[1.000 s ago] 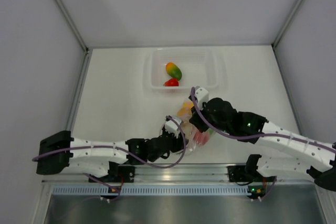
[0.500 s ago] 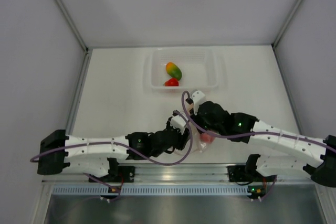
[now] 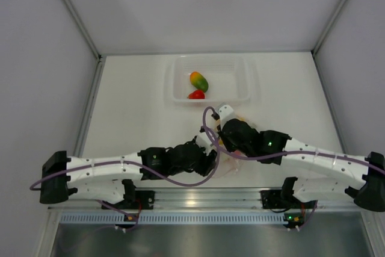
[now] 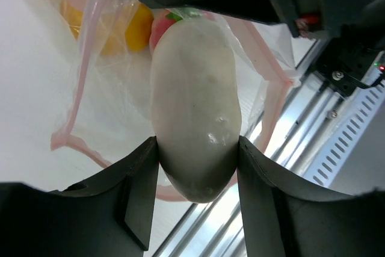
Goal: Open the zip-top bag and remove the fake food
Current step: Pick up the fake vegetable from the zipper food storage bag.
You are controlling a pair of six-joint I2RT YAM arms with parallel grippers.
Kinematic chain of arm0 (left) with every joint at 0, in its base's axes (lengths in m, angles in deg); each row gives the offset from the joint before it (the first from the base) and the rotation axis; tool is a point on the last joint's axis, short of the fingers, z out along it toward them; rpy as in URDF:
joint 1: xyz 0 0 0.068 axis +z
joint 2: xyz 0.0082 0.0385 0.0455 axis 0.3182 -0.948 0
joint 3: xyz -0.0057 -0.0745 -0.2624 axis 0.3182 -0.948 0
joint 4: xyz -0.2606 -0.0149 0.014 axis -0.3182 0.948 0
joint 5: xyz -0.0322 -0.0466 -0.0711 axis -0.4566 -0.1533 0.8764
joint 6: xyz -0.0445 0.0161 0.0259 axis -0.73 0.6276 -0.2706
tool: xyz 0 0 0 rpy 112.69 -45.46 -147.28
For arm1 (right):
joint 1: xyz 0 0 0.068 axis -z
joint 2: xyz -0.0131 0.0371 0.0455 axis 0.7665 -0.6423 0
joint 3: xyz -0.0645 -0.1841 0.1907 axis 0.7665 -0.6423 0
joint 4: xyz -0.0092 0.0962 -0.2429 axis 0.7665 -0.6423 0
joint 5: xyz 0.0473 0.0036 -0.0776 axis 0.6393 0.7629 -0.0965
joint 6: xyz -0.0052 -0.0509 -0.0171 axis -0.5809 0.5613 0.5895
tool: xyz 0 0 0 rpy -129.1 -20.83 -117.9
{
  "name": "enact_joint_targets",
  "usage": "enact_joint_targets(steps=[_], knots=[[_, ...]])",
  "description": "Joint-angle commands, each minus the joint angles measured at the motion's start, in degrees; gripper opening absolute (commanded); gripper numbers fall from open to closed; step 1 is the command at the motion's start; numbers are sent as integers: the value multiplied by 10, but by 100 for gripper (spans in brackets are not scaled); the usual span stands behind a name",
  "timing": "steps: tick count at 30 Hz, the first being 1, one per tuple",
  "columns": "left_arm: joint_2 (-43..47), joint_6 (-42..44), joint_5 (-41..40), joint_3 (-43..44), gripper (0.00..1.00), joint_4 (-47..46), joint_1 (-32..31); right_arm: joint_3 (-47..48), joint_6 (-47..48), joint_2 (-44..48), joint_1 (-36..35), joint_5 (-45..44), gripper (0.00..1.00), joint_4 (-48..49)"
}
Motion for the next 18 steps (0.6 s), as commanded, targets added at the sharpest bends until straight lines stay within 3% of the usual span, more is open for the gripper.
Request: enact_joint_targets(steps=[1,10,18], knots=[[56,-6,55,0,0,1,0,9,-10,11,-11,-41,0,-6],[113,-16,21,7,0,105,1,19,-30,36,25,-67,0,-27],[178,1,7,16,0,118,1,15,-42,45,88,-53,0,-35]])
